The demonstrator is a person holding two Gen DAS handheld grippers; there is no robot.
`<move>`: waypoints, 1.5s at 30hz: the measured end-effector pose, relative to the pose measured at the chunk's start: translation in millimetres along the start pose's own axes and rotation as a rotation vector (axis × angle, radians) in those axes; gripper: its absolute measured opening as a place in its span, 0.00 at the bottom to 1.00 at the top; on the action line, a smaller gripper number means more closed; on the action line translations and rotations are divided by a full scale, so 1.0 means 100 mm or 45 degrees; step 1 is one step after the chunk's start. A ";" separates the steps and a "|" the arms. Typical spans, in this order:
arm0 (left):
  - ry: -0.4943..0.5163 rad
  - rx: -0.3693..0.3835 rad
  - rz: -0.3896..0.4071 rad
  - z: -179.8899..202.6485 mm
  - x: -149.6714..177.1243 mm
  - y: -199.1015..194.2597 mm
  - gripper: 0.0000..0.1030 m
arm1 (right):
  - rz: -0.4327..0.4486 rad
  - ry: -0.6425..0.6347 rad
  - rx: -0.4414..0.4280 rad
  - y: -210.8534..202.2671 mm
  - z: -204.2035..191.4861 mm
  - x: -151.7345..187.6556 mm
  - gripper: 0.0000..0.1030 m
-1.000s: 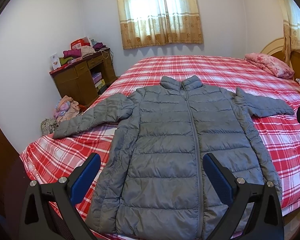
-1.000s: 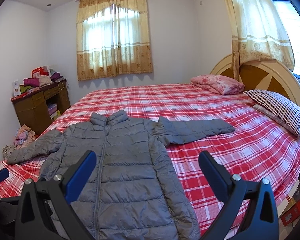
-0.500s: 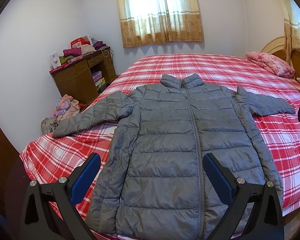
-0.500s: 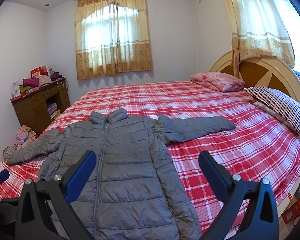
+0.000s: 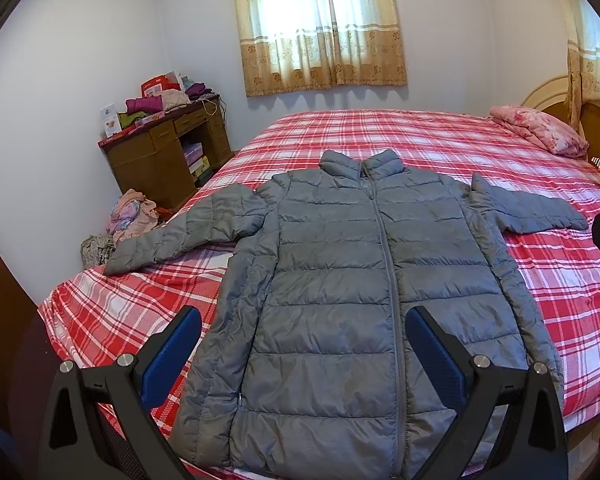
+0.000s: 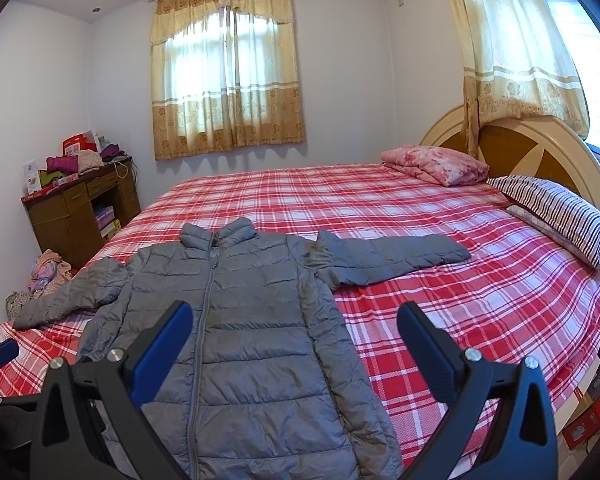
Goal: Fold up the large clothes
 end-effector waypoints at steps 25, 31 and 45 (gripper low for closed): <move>-0.011 0.016 0.007 0.02 -0.01 -0.04 0.99 | 0.006 -0.009 0.000 -0.04 -0.04 -0.01 1.00; -0.014 0.020 0.004 0.02 -0.01 -0.03 0.99 | 0.005 -0.010 0.000 -0.03 -0.04 0.00 1.00; -0.062 0.132 -0.066 -0.22 -0.24 0.42 0.99 | -0.082 0.087 0.136 0.49 0.54 -0.02 1.00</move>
Point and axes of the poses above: each gripper's, at about its wrist camera, not at the fingertips, and y roughly the way its jaws point, z to its right, x to its underside, the point moved 4 cm from there along y, roughly the way its jaws point, and after that the axes turned 2 degrees about x, right-handed, at the moved point
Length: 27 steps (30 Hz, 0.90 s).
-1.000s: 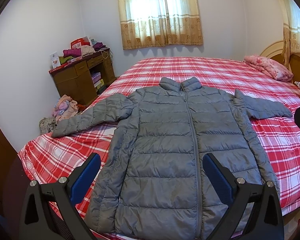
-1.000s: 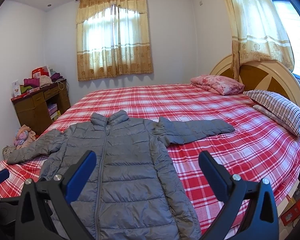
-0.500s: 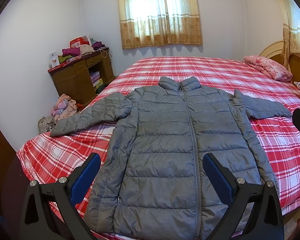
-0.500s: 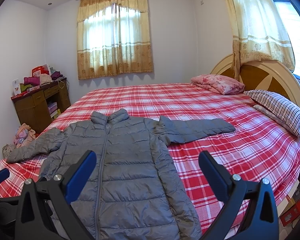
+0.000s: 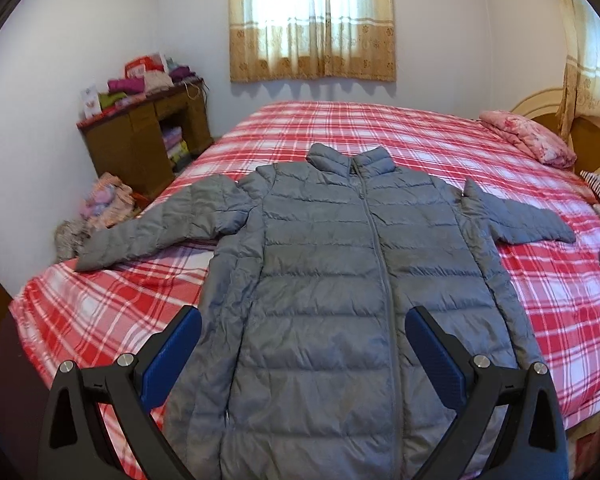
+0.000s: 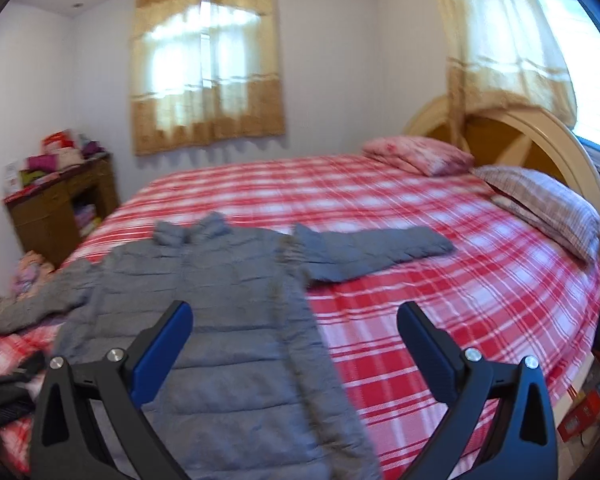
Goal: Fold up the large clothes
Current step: 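Grasp the grey jacket's sleeve cuff with the right gripper and lift it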
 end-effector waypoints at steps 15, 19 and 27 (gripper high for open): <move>-0.217 -0.102 0.047 -1.14 -0.95 1.37 0.99 | -0.318 0.840 0.132 2.25 2.56 -0.37 1.00; -0.223 -0.159 0.001 -1.24 -0.88 1.78 0.99 | -0.421 0.912 0.230 2.86 2.76 -0.24 0.92; -0.256 -0.181 -0.145 -1.30 -0.36 2.50 0.99 | -0.459 0.658 0.340 3.42 2.44 -0.22 0.40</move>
Point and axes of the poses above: each gripper's, at about its wrist camera, not at the fingertips, and y roughly the way its jaws point, z to its right, x to its underside, the point moved 4 cm from there along y, roughly the way its jaws point, and after that the axes turned 2 degrees about x, right-handed, at the moved point
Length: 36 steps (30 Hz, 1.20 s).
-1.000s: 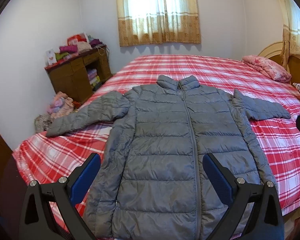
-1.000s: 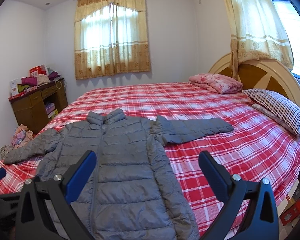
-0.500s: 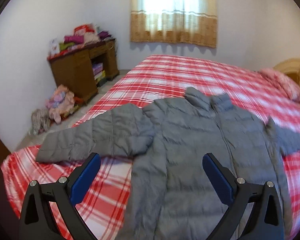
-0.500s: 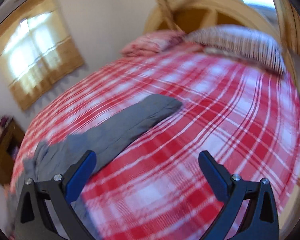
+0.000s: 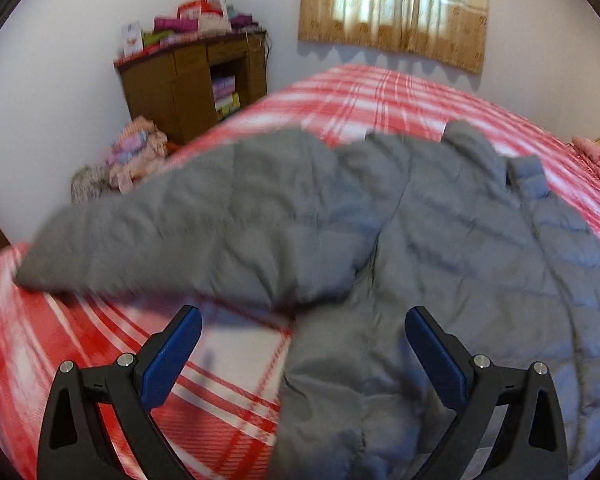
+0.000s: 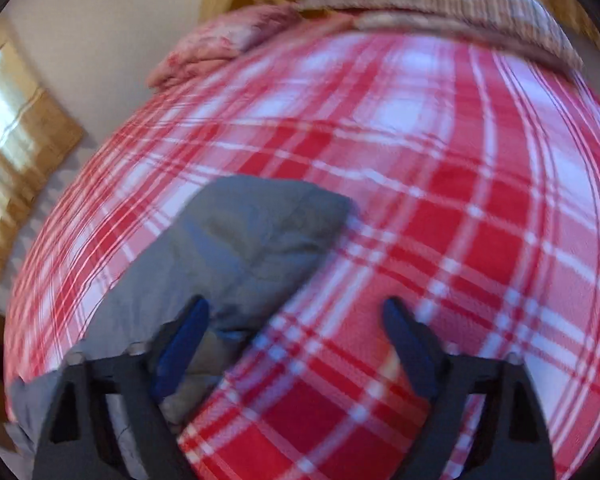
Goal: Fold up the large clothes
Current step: 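Grasp the grey jacket's sleeve cuff with the right gripper and lift it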
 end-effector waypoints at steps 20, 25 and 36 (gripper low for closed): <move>-0.009 0.003 0.034 0.00 0.33 0.07 0.99 | 0.132 0.075 -0.161 -0.61 0.20 -0.30 0.97; -0.009 0.001 0.035 -0.01 0.33 0.07 0.99 | 0.014 0.178 -0.098 -0.16 0.27 -0.28 0.97; -0.009 -0.005 0.035 0.00 0.30 0.11 0.99 | 0.032 -0.099 0.028 0.13 0.10 -0.39 0.14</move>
Point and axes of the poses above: each gripper's, at about its wrist camera, not at the fingertips, and y roughly the way its jaws point, z to its right, x to its underside, the point moved 4 cm from there along y, roughly the way its jaws point, and after that the axes turned 2 degrees about x, right-handed, at the moved point
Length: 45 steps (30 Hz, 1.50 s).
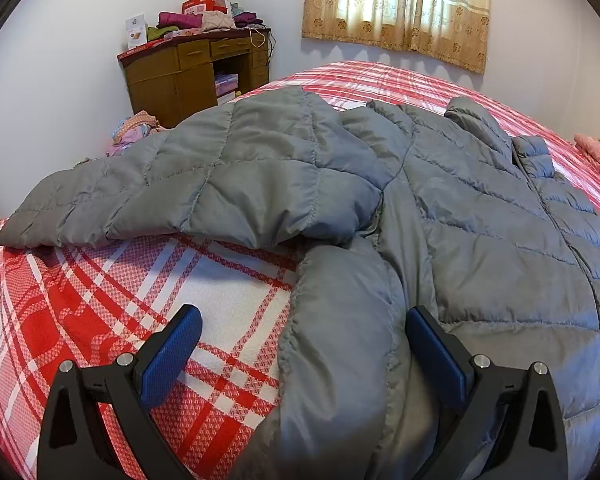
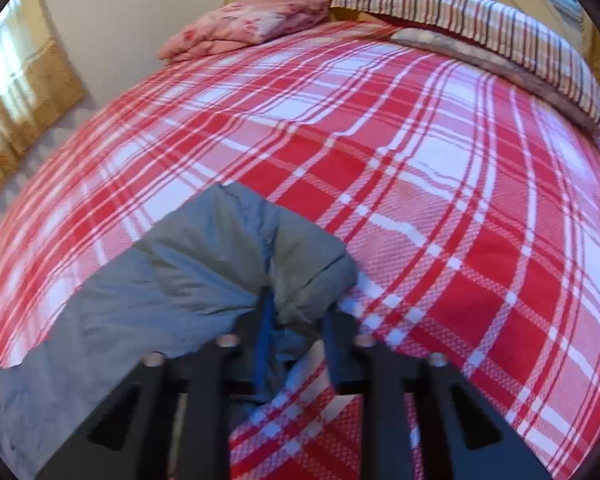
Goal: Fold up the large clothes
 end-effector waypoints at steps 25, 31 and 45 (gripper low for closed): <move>-0.026 0.045 0.032 -0.06 0.02 -0.03 0.99 | 0.211 -0.972 -1.003 -3.12 -3.84 2.43 0.12; -0.042 0.074 0.049 -0.12 0.04 -0.05 0.99 | 0.006 -1.072 -1.037 -2.61 -4.33 3.24 0.12; -0.023 0.054 0.048 -0.11 0.06 -0.04 0.99 | -0.259 -0.929 -1.304 -2.55 -4.12 3.27 0.82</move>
Point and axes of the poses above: each gripper's, at about its wrist camera, not at the fingertips, and y roughly the way its jaws point, z to its right, x to its underside, the point moved 4 cm from there along y, roughly the way its jaws point, and after that the axes turned 2 degrees about x, right-handed, at the moved point
